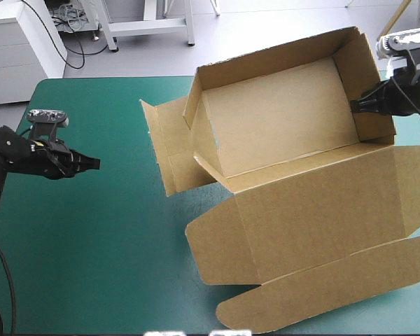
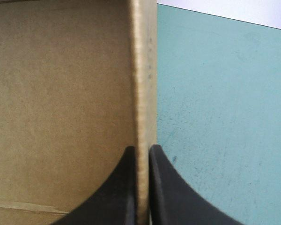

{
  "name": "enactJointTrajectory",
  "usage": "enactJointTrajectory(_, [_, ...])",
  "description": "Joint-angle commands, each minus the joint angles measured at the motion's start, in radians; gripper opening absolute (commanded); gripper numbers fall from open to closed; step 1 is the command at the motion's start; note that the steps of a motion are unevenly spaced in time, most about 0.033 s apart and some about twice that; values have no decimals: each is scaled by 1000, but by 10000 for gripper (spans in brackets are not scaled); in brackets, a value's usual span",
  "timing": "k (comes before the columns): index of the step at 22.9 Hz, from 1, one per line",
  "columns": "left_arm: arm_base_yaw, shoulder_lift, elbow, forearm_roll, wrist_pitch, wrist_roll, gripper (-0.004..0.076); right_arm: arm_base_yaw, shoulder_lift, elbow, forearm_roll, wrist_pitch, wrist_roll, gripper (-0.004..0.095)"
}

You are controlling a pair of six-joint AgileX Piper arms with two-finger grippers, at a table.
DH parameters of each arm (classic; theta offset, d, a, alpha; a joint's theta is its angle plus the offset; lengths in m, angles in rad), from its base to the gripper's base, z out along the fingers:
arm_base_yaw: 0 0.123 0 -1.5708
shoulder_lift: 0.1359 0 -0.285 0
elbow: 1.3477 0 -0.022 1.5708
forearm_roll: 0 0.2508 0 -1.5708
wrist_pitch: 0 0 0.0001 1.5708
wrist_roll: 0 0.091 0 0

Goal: Fold the box

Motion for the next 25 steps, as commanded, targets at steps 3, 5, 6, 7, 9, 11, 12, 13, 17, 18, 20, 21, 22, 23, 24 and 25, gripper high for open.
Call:
enactJointTrajectory(3, [94, -23, 250, -480, -153, 340, 15, -8, -38, -25, 96, -40, -3, -20])
enactJointTrajectory(5, [94, -11, 372, -723, -165, 532, 17, -8, -38, -25, 114, -40, -14, -20])
enactJointTrajectory(6, [94, 5, 424, -862, -125, 637, 35, -8, -38, -25, 128, -40, -14, -20])
enactJointTrajectory(7, [94, 25, 453, -940, -101, 683, 83, -8, -38, -25, 138, -40, -18, -20])
enactJointTrajectory(9, [94, 72, 481, -1027, -38, 749, 284, -8, -38, -25, 145, -40, -21, -20])
enactJointTrajectory(11, [94, 120, 481, -1054, 21, 762, 550, -8, -38, -25, 141, -40, -21, -20])
enactJointTrajectory(12, [94, 139, 481, -1070, 41, 762, 681, -8, -38, -25, 141, -40, -21, -20])
enactJointTrajectory(13, [91, 156, 481, -1090, 65, 767, 732, -8, -38, -25, 141, -40, -21, -19])
enactJointTrajectory(17, [89, 203, 481, -1230, 247, 911, 732, -8, -38, -25, 139, -40, -21, -20])
enactJointTrajectory(18, [89, 203, 481, -1275, 285, 928, 732, -8, -38, -25, 139, -40, -21, -19])
enactJointTrajectory(20, [88, 201, 481, -1311, 287, 928, 732, -8, -38, -25, 139, -40, -21, -20])
enactJointTrajectory(21, [88, 201, 481, -1322, 287, 926, 732, -8, -38, -25, 139, -40, -21, -20])
enactJointTrajectory(22, [88, 199, 481, -1330, 287, 918, 731, -8, -38, -25, 139, -40, -21, -19])
enactJointTrajectory(23, [88, 199, 481, -1333, 287, 918, 732, -8, -38, -25, 139, -40, -18, -20])
enactJointTrajectory(24, [85, 197, 481, -1333, 287, 916, 731, -8, -38, -25, 139, -40, -18, -19])
enactJointTrajectory(25, [82, 193, 481, -1333, 287, 915, 731, -8, -38, -25, 139, -40, -18, -19])
